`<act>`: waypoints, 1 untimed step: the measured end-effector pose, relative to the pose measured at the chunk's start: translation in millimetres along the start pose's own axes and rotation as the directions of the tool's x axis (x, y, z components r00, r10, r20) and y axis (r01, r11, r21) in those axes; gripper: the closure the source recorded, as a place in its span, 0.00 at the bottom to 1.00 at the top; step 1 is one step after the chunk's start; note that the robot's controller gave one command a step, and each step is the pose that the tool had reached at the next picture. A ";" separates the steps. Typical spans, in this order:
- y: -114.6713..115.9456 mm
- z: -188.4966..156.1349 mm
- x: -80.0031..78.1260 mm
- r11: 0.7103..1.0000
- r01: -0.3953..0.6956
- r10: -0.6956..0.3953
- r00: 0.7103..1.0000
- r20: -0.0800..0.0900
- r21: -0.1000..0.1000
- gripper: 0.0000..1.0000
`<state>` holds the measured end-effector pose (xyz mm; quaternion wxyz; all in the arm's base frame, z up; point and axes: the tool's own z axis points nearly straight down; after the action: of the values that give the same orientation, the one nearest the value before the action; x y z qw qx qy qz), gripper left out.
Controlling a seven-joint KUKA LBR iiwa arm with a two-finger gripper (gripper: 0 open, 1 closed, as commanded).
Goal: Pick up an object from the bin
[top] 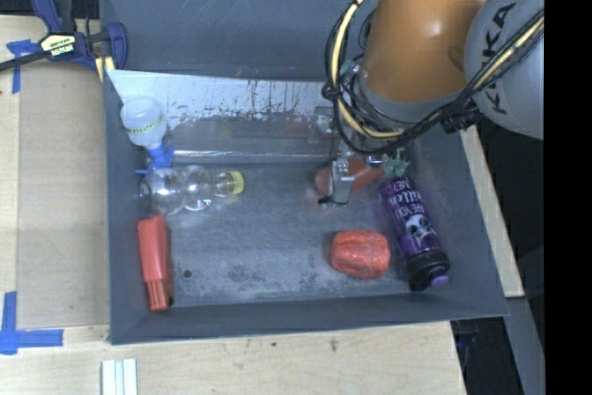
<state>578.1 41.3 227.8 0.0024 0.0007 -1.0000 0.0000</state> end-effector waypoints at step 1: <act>-0.2 -4.8 -1.5 1.000 -0.001 0.001 1.000 0.008 0.000 0.00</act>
Offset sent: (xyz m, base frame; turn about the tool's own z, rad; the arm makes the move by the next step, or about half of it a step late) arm 0.0125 -0.0600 -0.0392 -0.0889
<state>579.6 41.1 232.6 -0.0019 0.0002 -1.0000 -0.0002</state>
